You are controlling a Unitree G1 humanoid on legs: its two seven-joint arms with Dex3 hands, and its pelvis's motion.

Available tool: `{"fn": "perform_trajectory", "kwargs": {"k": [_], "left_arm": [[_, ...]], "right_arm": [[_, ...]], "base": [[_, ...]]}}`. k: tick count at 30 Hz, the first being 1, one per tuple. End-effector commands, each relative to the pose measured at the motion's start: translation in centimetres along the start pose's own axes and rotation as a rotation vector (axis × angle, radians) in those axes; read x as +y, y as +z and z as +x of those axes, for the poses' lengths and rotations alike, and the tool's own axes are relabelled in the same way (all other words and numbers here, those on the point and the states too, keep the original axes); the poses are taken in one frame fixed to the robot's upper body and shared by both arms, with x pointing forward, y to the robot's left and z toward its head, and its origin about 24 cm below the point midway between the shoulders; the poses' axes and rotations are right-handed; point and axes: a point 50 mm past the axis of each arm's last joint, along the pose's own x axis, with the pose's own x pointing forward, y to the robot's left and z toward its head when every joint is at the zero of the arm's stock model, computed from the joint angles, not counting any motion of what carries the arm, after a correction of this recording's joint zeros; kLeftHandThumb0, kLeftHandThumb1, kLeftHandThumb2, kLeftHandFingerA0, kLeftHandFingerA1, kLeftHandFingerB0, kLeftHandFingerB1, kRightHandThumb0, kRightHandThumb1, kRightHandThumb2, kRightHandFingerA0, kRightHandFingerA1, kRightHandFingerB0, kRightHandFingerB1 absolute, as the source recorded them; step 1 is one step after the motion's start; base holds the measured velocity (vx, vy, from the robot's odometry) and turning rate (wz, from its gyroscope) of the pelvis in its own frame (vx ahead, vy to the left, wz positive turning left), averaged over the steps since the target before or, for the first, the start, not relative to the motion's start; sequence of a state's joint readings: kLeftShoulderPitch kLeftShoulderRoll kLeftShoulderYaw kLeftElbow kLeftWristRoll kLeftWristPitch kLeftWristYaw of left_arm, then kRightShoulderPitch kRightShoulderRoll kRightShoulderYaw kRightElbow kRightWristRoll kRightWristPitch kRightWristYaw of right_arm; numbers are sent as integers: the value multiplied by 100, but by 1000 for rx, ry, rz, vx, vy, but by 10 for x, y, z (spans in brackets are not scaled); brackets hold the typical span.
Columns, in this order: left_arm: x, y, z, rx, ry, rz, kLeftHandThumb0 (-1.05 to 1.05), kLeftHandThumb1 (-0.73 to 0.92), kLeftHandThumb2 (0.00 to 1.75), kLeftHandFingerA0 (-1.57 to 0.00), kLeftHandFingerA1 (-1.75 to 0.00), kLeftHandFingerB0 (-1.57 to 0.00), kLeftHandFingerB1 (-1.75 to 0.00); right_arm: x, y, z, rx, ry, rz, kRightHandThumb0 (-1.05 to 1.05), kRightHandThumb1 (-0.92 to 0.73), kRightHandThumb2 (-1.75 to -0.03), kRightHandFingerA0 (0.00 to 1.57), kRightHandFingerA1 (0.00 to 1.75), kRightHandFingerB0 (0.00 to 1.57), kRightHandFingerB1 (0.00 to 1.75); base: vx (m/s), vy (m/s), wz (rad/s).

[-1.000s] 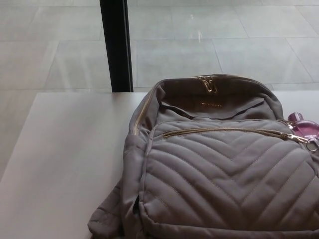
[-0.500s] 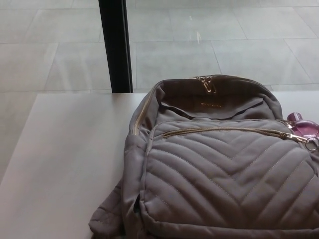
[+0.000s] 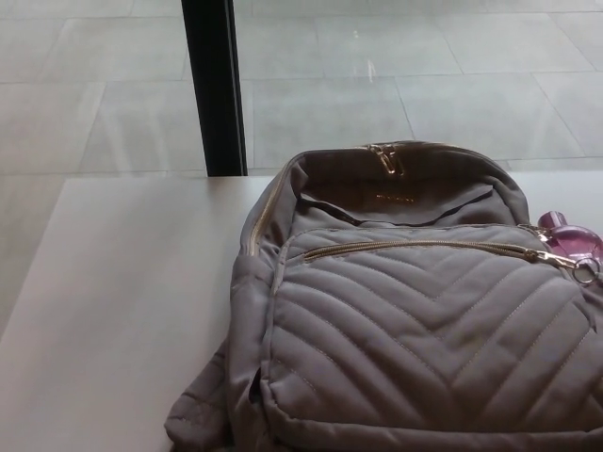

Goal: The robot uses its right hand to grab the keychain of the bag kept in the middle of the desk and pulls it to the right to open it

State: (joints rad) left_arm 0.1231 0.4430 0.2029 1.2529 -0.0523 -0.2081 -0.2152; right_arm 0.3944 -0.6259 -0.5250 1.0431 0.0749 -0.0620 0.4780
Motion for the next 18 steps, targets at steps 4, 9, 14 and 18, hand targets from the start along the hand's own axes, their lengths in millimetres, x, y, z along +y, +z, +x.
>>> {"fn": "perform_trajectory", "kwargs": {"k": [4, 9, 14, 18], "left_arm": [[10, 4, -1, 10, 2, 19, -82, 92, 76, -63, -49, -42, -43], [10, 6, 0, 6, 3, 6, -85, 92, 74, -63, -50, -40, -41], [11, 3, -1, 10, -2, 22, -90, 82, 90, -63, -56, -41, -47], [11, 3, -2, 5, -4, 36, -83, 92, 78, -67, -50, -44, -42]], "right_arm": [[-3, 9, -1, -40, 3, -102, -60, -69, -61, 65, 67, 29, 37], [-3, 9, -1, -44, 22, -114, -69, -57, -90, 62, 72, 24, 49], [-2, 8, -2, -36, 31, -155, -60, -67, -60, 64, 63, 36, 39], [0, 7, 0, -23, 34, -163, -61, -66, -60, 66, 65, 49, 39]], "base": [[0, 0, 0], [0, 0, 0], [0, 0, 0], [0, 0, 0]]}}
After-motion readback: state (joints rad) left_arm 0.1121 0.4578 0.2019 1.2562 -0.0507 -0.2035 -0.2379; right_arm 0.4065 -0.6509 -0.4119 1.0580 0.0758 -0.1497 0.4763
